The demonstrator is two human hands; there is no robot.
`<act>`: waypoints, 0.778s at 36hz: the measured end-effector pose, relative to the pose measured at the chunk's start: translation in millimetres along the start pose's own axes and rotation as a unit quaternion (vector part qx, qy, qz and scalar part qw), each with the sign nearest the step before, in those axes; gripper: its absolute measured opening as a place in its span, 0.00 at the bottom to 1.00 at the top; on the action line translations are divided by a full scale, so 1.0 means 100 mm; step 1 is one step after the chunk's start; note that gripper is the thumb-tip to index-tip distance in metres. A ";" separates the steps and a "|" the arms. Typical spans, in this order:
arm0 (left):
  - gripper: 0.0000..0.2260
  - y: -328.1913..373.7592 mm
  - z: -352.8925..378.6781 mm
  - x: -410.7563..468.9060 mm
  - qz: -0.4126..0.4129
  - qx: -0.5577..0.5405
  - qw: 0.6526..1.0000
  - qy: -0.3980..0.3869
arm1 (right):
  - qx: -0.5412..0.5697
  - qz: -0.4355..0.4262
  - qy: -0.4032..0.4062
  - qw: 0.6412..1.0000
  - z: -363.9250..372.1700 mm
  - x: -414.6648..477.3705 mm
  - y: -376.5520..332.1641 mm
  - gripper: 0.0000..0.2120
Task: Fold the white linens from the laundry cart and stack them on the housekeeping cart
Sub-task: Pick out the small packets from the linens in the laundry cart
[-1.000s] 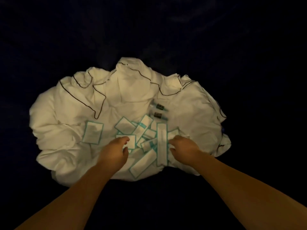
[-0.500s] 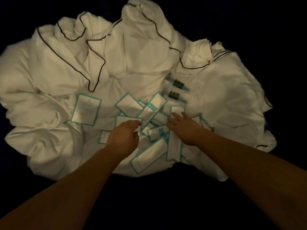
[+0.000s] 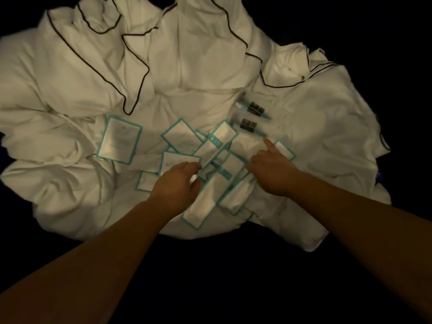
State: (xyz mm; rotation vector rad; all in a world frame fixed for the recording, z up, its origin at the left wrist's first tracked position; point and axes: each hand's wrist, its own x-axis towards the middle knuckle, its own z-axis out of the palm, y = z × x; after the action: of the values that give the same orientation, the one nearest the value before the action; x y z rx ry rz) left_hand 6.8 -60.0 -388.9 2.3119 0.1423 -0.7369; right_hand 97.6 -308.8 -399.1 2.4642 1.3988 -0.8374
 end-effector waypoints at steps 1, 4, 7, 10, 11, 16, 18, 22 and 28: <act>0.30 0.04 -0.02 -0.01 0.011 -0.002 1.000 -0.001 | 0.035 0.003 0.018 0.999 -0.04 -0.02 0.01 0.15; 0.37 0.19 -0.08 -0.03 0.042 0.005 0.999 -0.029 | 0.104 0.009 0.058 0.993 -0.19 -0.03 -0.05 0.17; 0.42 0.31 -0.08 -0.03 0.065 0.037 0.996 -0.050 | 0.154 0.009 0.111 0.982 -0.34 0.03 -0.21 0.21; 0.32 0.34 -0.06 -0.03 0.078 0.088 0.993 -0.028 | 0.191 0.010 0.120 0.974 -0.49 0.10 -0.36 0.24; 0.29 0.34 -0.07 -0.02 0.069 0.096 0.993 -0.025 | 0.188 0.005 0.122 0.974 -0.51 0.12 -0.39 0.24; 0.21 0.16 -0.11 -0.06 -0.032 0.092 0.995 -0.024 | 0.165 0.070 0.124 0.976 -0.42 0.19 -0.32 0.32; 0.19 0.03 -0.13 -0.10 -0.086 0.060 0.994 -0.019 | 0.195 0.117 0.167 0.959 -0.36 0.18 -0.26 0.29; 0.19 -0.20 -0.16 -0.20 -0.154 -0.025 0.988 0.001 | 0.341 0.224 0.212 0.888 -0.23 0.18 -0.37 0.20; 0.21 -0.37 -0.11 -0.25 -0.141 -0.097 0.985 -0.001 | 0.553 0.375 -0.002 0.744 0.07 0.46 -0.83 0.11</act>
State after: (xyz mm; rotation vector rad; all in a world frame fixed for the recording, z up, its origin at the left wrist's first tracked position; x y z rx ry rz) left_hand -20.2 -22.9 -390.5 2.1278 0.5253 -0.8254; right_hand 43.9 -233.6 -421.0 3.2757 -0.4531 -1.6953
